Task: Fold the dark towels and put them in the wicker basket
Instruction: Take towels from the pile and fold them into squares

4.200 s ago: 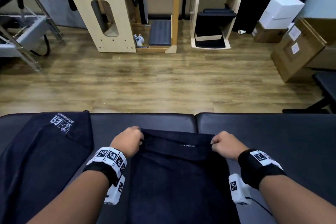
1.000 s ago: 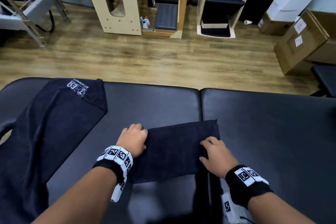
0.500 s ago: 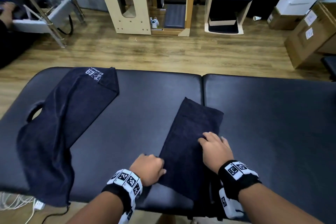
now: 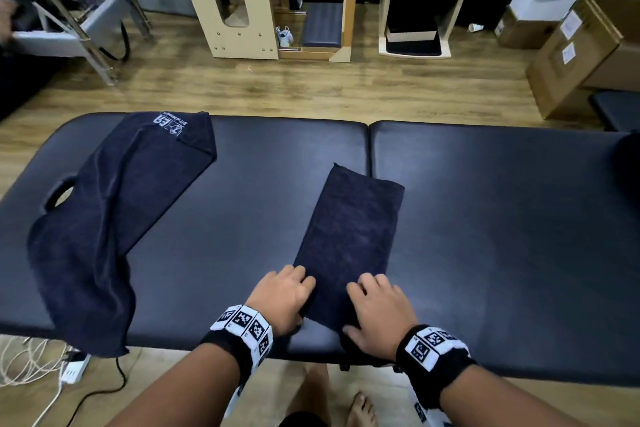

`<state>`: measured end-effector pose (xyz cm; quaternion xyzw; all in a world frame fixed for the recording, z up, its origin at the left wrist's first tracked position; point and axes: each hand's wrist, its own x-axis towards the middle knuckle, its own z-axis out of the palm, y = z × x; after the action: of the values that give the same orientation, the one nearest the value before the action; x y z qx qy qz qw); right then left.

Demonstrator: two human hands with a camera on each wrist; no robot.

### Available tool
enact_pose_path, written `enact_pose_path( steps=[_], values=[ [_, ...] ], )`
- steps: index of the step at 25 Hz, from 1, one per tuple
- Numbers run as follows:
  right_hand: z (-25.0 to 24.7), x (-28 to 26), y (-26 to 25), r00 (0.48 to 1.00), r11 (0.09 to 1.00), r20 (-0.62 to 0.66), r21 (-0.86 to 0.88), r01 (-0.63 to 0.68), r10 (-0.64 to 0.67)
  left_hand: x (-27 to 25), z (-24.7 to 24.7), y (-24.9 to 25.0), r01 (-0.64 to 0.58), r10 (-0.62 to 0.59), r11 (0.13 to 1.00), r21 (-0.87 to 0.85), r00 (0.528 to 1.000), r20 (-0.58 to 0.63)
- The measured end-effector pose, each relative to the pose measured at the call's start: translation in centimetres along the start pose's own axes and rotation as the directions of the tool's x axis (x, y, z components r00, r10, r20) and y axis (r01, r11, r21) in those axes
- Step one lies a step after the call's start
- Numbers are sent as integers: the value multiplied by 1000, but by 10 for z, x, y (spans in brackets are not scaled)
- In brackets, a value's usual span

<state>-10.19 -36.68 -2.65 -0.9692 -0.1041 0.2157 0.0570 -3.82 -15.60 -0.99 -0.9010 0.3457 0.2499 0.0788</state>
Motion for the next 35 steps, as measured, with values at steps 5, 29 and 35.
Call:
enact_pose_path(
  steps=[5, 29, 35],
  values=[
    [-14, 4, -12, 995, 998, 90, -24, -52, 54, 14, 0, -5, -36, 40, 989, 141, 999, -26],
    [-114, 137, 97, 733, 635, 78, 443, -632, 676, 188, -124, -76, 259, -357, 805, -533, 930, -87],
    [-101, 153, 94, 596, 437, 132, 559, -705, 792, 195, -108, -78, 348, -389, 776, -526, 920, 33]
  ],
)
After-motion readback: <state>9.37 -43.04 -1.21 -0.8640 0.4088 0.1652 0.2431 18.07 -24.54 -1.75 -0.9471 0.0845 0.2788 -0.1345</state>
